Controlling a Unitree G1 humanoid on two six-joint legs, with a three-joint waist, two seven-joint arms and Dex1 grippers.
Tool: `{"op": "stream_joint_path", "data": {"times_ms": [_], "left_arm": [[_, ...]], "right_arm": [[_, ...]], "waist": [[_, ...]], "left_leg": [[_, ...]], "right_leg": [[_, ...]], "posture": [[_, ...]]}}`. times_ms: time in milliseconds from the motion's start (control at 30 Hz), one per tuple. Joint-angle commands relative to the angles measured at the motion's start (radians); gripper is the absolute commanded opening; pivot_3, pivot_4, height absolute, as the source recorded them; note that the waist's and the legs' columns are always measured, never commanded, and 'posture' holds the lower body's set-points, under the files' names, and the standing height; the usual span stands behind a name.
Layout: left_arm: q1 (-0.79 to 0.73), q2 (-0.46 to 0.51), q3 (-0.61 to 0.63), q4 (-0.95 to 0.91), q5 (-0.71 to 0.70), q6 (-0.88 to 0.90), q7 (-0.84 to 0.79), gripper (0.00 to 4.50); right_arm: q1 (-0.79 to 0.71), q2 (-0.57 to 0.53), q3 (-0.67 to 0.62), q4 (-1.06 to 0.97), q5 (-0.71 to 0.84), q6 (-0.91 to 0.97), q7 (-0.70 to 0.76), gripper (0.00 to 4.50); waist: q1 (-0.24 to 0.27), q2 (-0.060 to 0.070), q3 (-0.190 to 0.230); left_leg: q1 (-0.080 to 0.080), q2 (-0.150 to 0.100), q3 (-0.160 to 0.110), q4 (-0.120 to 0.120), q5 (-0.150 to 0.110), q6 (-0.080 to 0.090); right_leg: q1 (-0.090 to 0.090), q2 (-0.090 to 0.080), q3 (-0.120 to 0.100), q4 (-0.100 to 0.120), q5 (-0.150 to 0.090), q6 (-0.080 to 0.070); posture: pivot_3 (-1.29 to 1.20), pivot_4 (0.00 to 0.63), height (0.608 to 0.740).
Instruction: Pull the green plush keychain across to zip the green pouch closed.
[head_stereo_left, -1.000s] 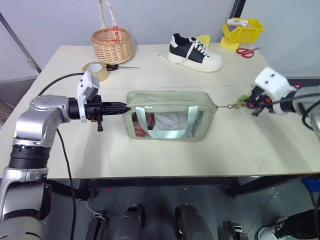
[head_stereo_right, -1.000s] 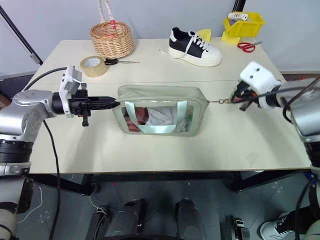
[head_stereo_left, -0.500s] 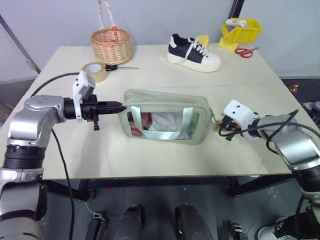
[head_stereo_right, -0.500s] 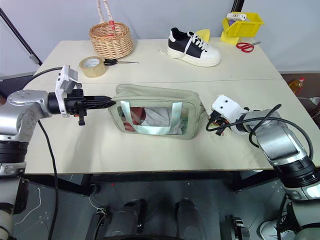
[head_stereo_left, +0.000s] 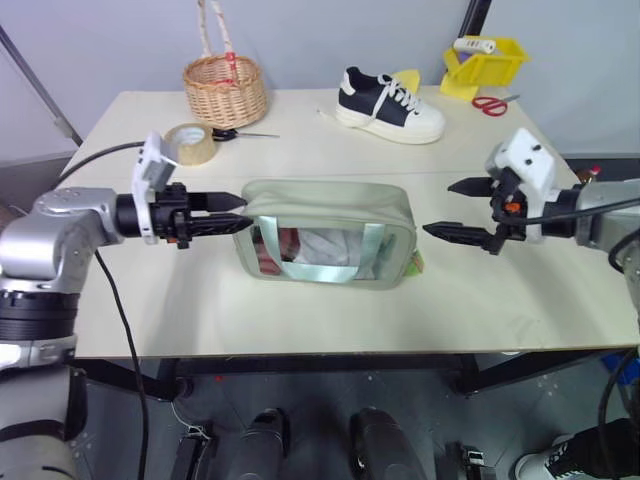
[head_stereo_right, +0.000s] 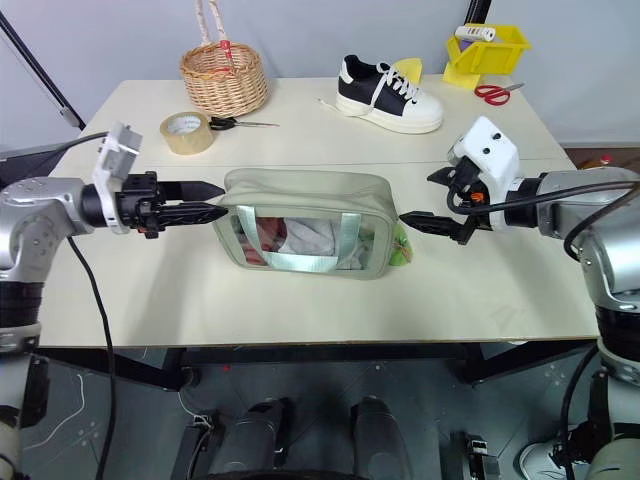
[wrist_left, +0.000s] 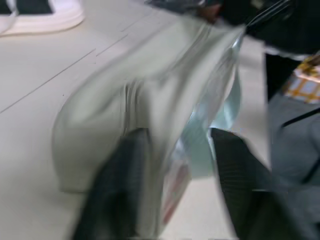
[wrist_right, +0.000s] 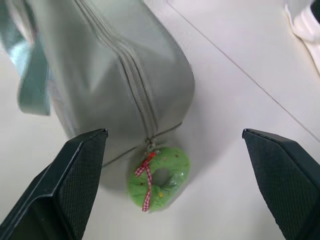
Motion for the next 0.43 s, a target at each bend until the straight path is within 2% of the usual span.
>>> {"op": "stream_joint_path", "data": {"times_ms": [33,133,267,433], "left_arm": [[0.056,0.071,0.064,-0.003,-0.003,-0.052,-0.061,4.45],[0.14,0.119,0.08,-0.005,0.055,-0.162,-0.081,4.45],[0.276,0.192,0.144,-0.08,-0.002,-0.126,-0.139,4.45],[0.343,0.2,0.204,-0.144,-0.049,-0.089,-0.111,4.45]], "right_arm": [[0.03,-0.012,-0.063,-0.06,0.051,-0.057,0.031,4.5],[0.078,-0.023,-0.092,-0.09,0.076,-0.096,0.056,4.5],[0.193,-0.061,-0.156,-0.13,0.098,-0.161,0.116,4.5],[0.266,-0.095,-0.201,-0.128,0.122,-0.193,0.147,4.5]], "waist": [[0.0,0.0,0.0],[0.003,0.0,0.0],[0.009,0.0,0.0],[0.019,0.0,0.0]], "left_leg": [[0.0,0.0,0.0,0.0,0.0,0.0],[0.001,0.001,0.0,-0.001,0.0,0.0],[0.0,0.001,0.0,0.0,0.0,0.0],[0.0,0.001,0.0,0.0,0.0,0.0]], "right_leg": [[0.0,0.0,0.0,0.0,0.0,0.0],[0.0,0.0,0.001,0.0,0.0,0.0],[0.0,-0.001,0.0,-0.002,0.0,0.0],[0.002,-0.003,0.001,-0.004,0.0,-0.001]], "posture": [[0.0,0.15,0.695],[0.0,0.15,0.695],[0.0,0.15,0.695],[0.0,0.15,0.695]]}}
